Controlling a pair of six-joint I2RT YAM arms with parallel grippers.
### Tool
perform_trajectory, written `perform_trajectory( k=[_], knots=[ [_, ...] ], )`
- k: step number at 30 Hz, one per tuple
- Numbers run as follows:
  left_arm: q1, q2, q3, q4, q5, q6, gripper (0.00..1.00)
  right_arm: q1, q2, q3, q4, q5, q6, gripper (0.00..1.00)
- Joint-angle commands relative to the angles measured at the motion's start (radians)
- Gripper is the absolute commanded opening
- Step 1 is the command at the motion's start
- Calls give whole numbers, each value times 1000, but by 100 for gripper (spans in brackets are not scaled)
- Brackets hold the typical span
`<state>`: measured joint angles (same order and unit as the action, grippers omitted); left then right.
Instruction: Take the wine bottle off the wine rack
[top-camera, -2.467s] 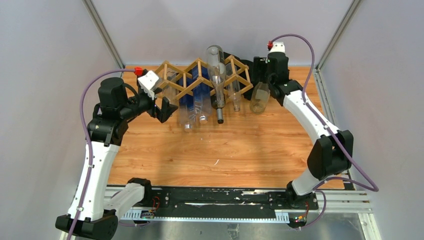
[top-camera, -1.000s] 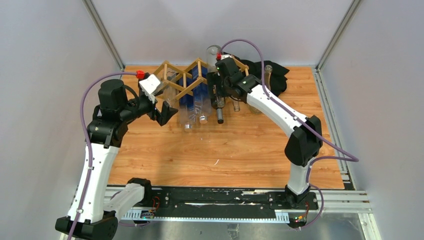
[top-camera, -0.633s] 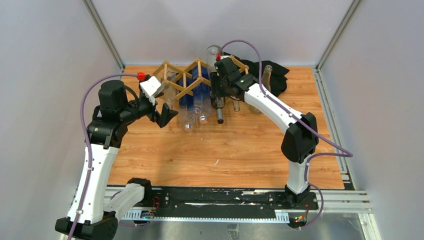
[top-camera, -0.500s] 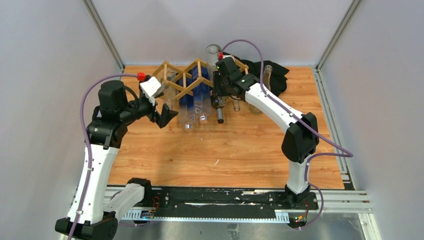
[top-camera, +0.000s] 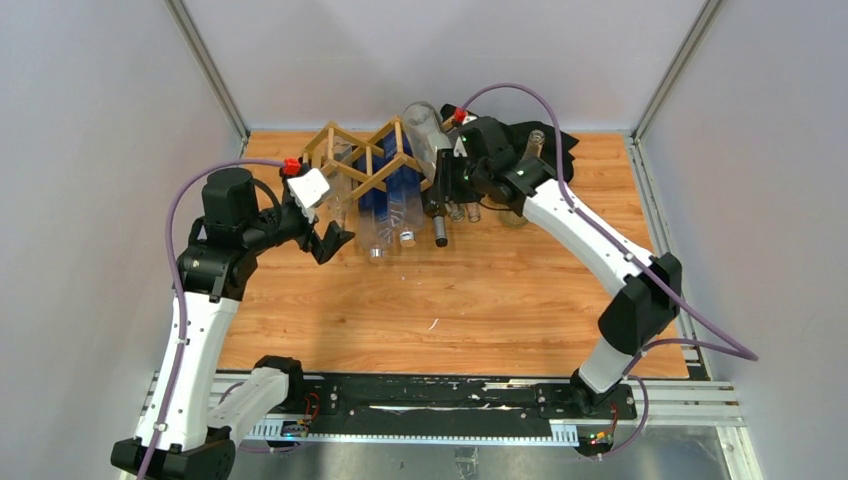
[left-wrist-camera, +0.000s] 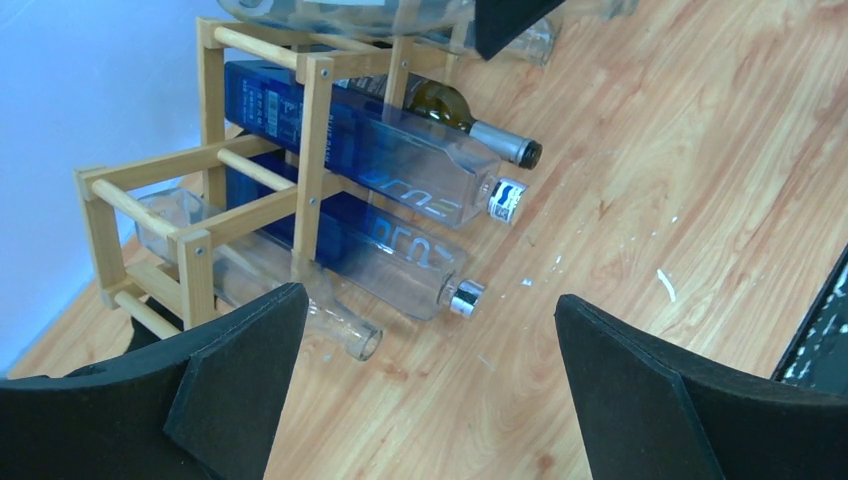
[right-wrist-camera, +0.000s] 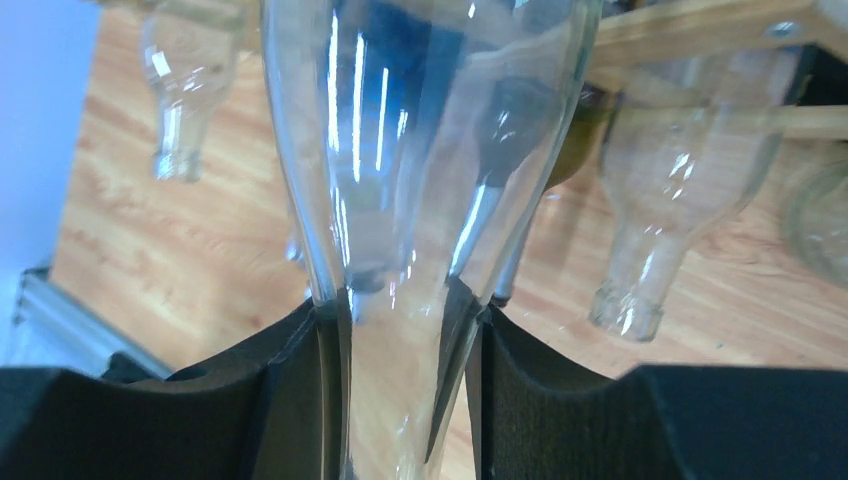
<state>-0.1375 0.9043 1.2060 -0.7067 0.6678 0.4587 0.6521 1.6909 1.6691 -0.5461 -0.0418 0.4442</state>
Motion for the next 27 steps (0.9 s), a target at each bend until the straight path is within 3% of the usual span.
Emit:
perform_trajectory(
  k=[1, 11, 21, 27],
  knots=[
    [6, -31, -36, -17, -11, 122, 100, 1, -170, 4, 173, -151, 25, 0],
    [4, -140, -137, 19, 43, 514, 100, 39, -305, -45, 130, -337, 66, 0],
    [-22, -238, -306, 342, 22, 774, 100, 208, -295, -5, -11, -358, 26, 0],
    [-47, -233, -346, 325, 16, 948, 100, 320, -255, 67, -94, -348, -10, 0]
  ],
)
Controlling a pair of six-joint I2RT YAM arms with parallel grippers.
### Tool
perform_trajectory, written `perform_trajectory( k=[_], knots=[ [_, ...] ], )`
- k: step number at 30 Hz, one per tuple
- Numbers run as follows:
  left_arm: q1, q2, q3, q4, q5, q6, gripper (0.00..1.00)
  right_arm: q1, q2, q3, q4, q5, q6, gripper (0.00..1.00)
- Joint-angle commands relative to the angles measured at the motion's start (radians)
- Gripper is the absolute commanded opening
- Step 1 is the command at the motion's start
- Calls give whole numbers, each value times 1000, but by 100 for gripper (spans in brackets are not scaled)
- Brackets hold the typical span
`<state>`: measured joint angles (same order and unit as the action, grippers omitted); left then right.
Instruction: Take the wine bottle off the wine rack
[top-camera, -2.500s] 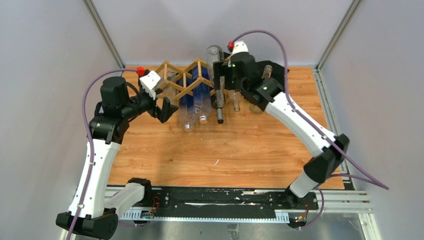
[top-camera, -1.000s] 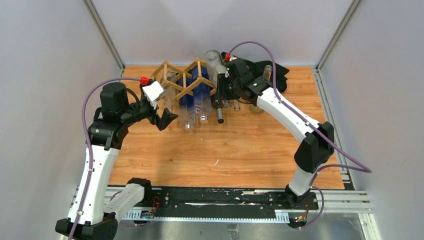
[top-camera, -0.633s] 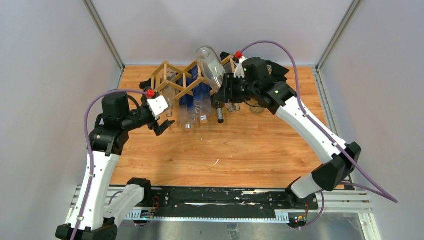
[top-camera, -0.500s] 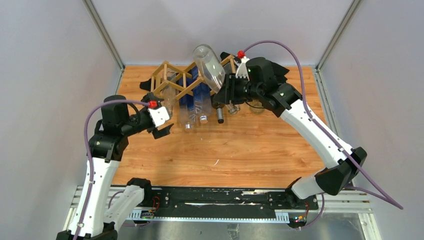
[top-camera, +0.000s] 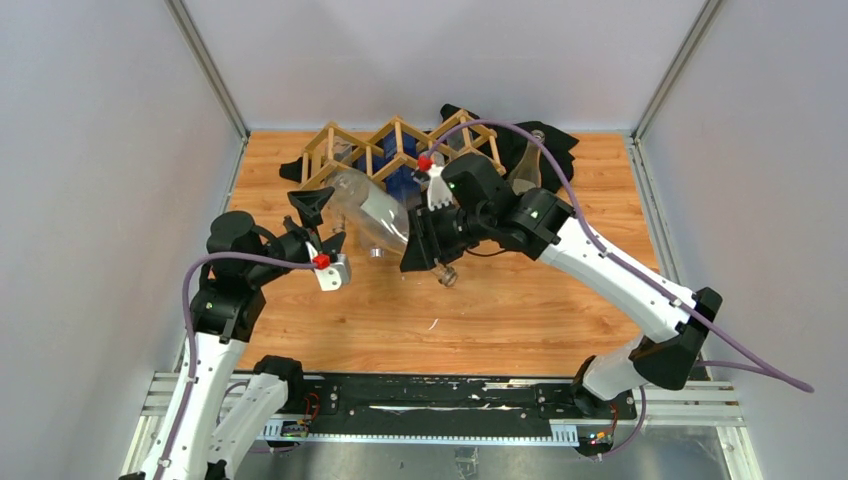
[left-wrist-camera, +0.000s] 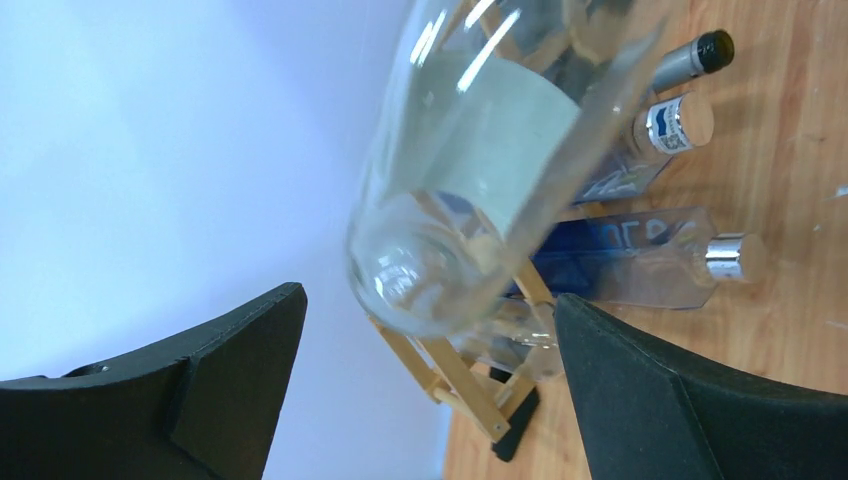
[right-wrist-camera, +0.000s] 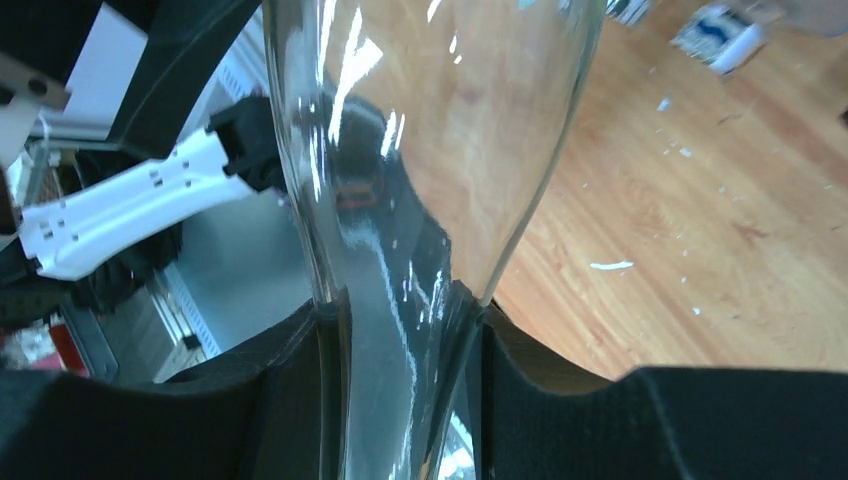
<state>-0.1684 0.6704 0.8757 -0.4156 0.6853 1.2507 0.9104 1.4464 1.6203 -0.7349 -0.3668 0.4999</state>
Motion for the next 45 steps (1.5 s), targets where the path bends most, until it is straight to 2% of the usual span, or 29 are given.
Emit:
perform_trajectory(
  k=[1, 6, 9, 17, 22, 24, 26, 27, 30, 32, 36, 39, 45],
  knots=[
    [-20, -2, -22, 14, -3, 198, 100, 79, -3, 131, 77, -18, -75, 0],
    [-28, -36, -75, -43, 0, 351, 100, 149, 31, 172, 24, 6, -112, 0],
    [-31, -53, -100, -61, -4, 391, 100, 180, 48, 192, 7, 18, -129, 0],
    [-33, -56, -108, -98, -43, 411, 100, 247, 63, 231, -21, 63, -180, 0],
    [-33, -34, -89, -98, -70, 372, 100, 269, 63, 230, -36, 61, -198, 0],
    [-33, -25, -76, -99, -75, 342, 95, 275, 57, 224, -38, 70, -204, 0],
    [-33, -21, -62, -97, -70, 322, 79, 277, 47, 215, -40, 94, -211, 2],
    [-33, -21, -58, -86, -66, 306, 67, 277, 42, 210, -40, 113, -213, 11],
    [-33, -43, -89, 54, -64, 191, 22, 276, 20, 196, -30, 171, -216, 50],
    [-33, -68, -126, 179, -68, 115, 2, 276, -3, 174, -12, 192, -218, 65],
    [-33, -103, -179, 352, -73, 11, 0, 275, -47, 135, 27, 241, -220, 89],
    [-33, -124, -207, 440, -74, -25, 0, 275, -71, 131, 36, 269, -227, 92],
    [-33, -116, -173, 454, -94, -187, 0, 275, -134, 161, 69, 393, -263, 94]
  ],
)
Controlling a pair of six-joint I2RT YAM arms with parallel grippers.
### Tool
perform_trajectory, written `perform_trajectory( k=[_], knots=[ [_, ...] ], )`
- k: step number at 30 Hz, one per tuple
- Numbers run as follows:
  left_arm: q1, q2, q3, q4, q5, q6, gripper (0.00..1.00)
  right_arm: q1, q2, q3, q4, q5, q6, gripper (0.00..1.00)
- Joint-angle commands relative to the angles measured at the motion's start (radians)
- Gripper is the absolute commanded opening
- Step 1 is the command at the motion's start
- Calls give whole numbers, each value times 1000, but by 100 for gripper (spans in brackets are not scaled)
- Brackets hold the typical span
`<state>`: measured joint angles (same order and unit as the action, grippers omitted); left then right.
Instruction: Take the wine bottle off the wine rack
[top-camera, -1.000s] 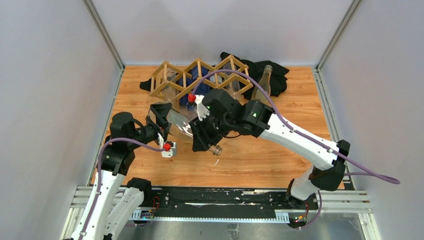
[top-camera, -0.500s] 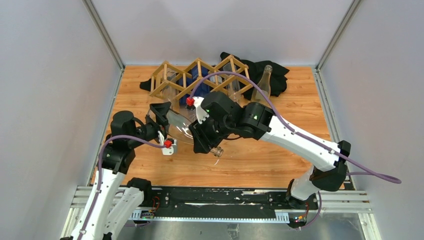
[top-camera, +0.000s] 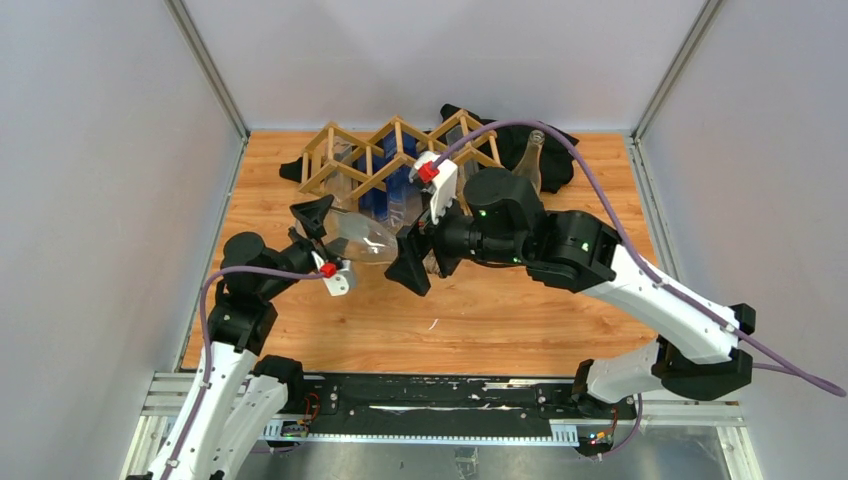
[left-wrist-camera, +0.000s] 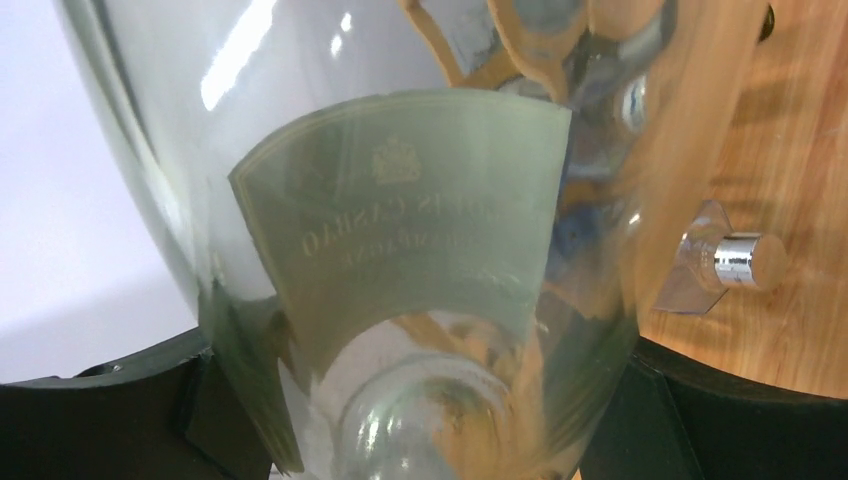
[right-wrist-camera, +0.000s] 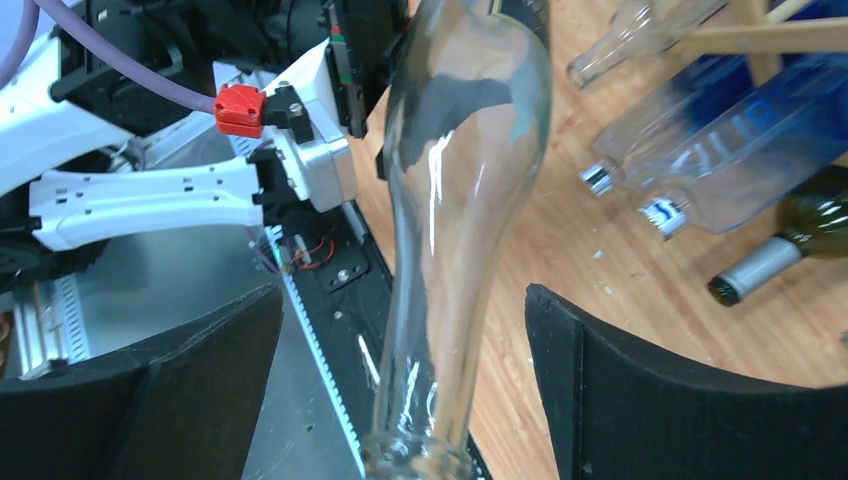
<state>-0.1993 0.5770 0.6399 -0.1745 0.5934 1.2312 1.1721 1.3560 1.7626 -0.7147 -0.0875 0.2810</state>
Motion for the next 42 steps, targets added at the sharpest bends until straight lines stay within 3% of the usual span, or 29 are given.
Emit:
perform_trajectory(
  k=[1, 10, 20, 31, 39, 42],
  knots=[
    [-2, -22, 72, 213, -5, -211, 0, 13, -57, 21, 62, 136, -52, 94],
    [-2, -14, 125, 211, 5, -600, 0, 14, -135, -5, 218, 189, -98, 96],
    [-2, 27, 230, 125, 68, -926, 0, 13, -39, 38, 374, 143, -145, 96],
    [-2, 5, 242, 14, 191, -996, 0, -39, 135, 199, 439, 12, -95, 95],
    [-2, 3, 237, -25, 199, -992, 0, -57, 205, 239, 450, -23, -74, 83],
    [-2, 1, 233, -24, 195, -998, 0, -65, 222, 245, 446, -29, -69, 73]
  ],
)
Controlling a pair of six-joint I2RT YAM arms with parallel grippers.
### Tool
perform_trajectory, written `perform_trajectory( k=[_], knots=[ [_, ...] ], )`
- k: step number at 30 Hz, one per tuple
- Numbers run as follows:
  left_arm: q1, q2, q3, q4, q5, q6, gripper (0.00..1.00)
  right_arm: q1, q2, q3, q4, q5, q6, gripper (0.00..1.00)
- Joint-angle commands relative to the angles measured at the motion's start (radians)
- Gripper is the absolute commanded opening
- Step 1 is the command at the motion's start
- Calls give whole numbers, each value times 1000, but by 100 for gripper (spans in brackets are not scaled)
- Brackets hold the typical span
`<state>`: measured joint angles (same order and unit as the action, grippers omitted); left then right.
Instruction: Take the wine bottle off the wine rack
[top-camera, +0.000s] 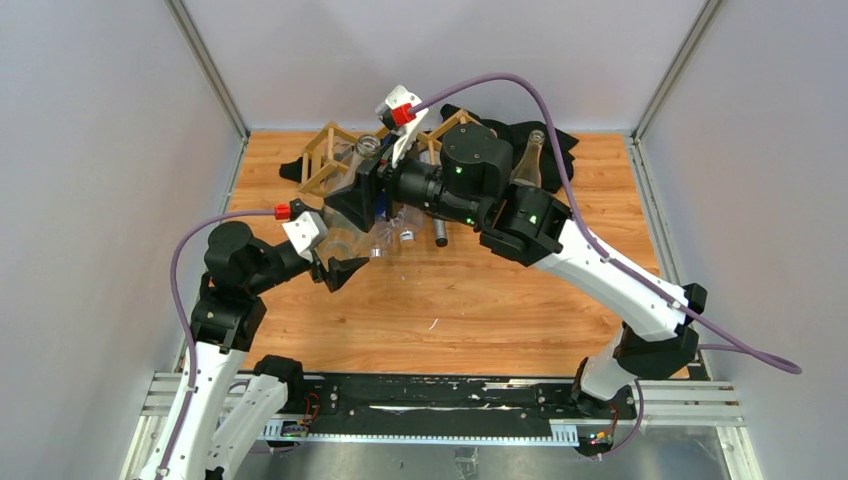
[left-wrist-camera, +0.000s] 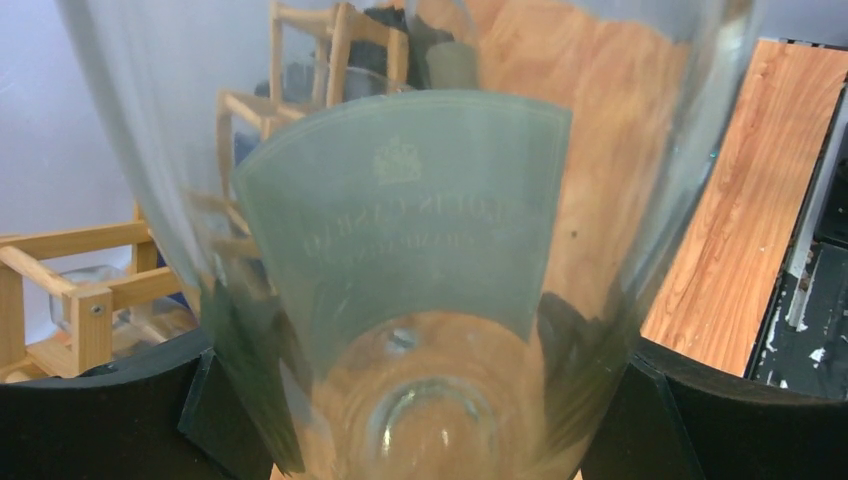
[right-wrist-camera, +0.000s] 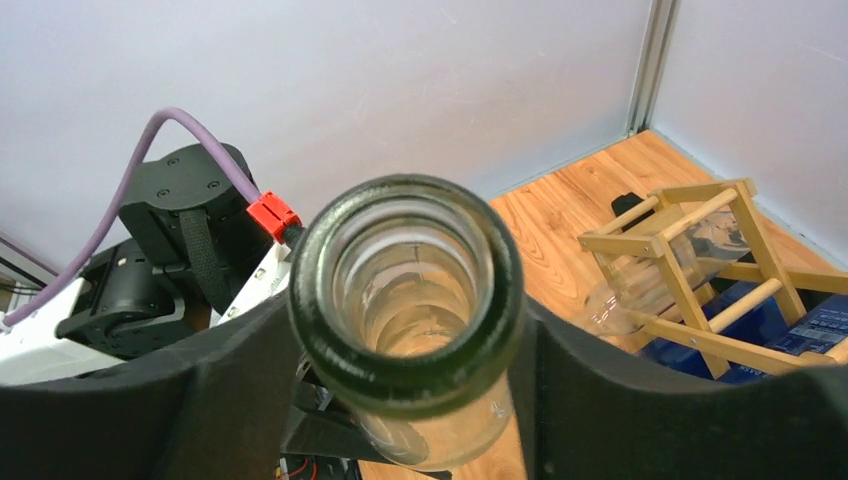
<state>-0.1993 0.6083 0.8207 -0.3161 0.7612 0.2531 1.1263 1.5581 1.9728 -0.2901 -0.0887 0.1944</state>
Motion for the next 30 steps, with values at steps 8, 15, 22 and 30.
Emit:
perform_trajectory(
  k=[8, 15, 22, 30],
  knots=[
    [-2, -24, 50, 119, 26, -39, 0, -43, 34, 22, -1, -42, 43, 15],
    [-2, 16, 108, -47, 27, 0, 100, -78, -5, -16, -64, -1, 29, 0],
    [-2, 173, 270, -360, 36, 134, 100, -150, -169, -229, -113, 80, 15, 0],
    [0, 272, 385, -425, -34, 155, 100, -286, -409, -511, -214, 245, 3, 0]
  ],
)
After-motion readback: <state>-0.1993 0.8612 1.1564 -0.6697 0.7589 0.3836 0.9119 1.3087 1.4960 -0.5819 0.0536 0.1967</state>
